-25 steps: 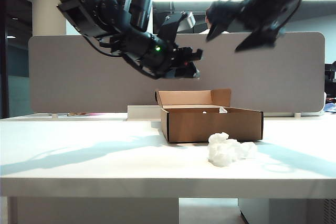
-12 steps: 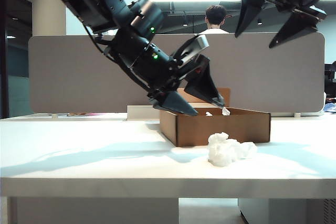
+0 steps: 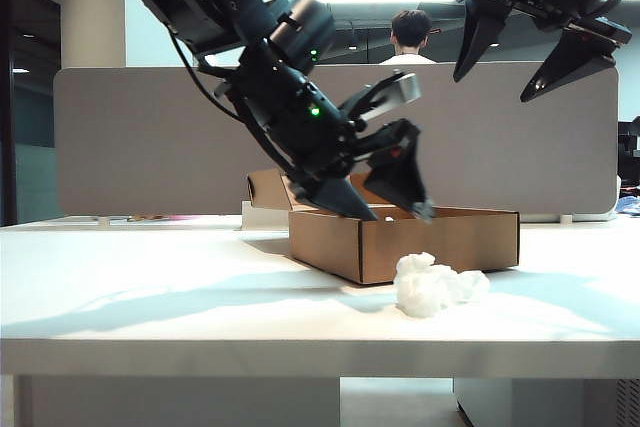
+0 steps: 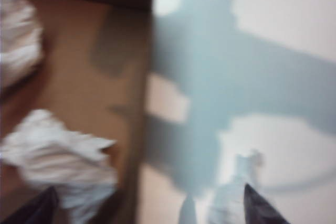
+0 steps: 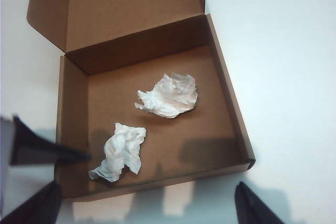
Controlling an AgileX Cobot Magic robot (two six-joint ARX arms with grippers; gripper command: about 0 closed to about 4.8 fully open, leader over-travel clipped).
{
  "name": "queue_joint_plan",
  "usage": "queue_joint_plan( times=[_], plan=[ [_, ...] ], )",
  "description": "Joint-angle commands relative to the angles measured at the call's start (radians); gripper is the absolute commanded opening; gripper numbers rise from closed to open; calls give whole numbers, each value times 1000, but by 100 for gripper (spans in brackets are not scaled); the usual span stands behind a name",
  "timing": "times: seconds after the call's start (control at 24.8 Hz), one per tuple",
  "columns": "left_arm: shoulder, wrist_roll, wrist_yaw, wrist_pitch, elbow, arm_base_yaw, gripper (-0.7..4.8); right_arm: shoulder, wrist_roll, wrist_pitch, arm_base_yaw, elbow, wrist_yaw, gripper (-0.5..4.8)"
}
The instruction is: Pick up all the paper balls on the table and put them in the paper box.
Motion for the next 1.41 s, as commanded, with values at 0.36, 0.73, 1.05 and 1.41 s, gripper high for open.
queue_joint_plan(
  times=[0.36, 0.73, 1.05, 1.41],
  plan=[
    [-124, 45, 6, -334, 130, -71, 433, -7, -3, 2, 2, 2, -3, 479],
    [-45, 68, -12, -458, 127, -124, 431, -7, -3, -41, 2, 2, -10, 479],
    [33, 68, -63, -396, 127, -125, 429, -7, -3, -62, 2, 2, -48, 479],
    [58, 68, -71, -346, 127, -126, 171, -7, -3, -63, 2, 1, -82, 479]
  ],
)
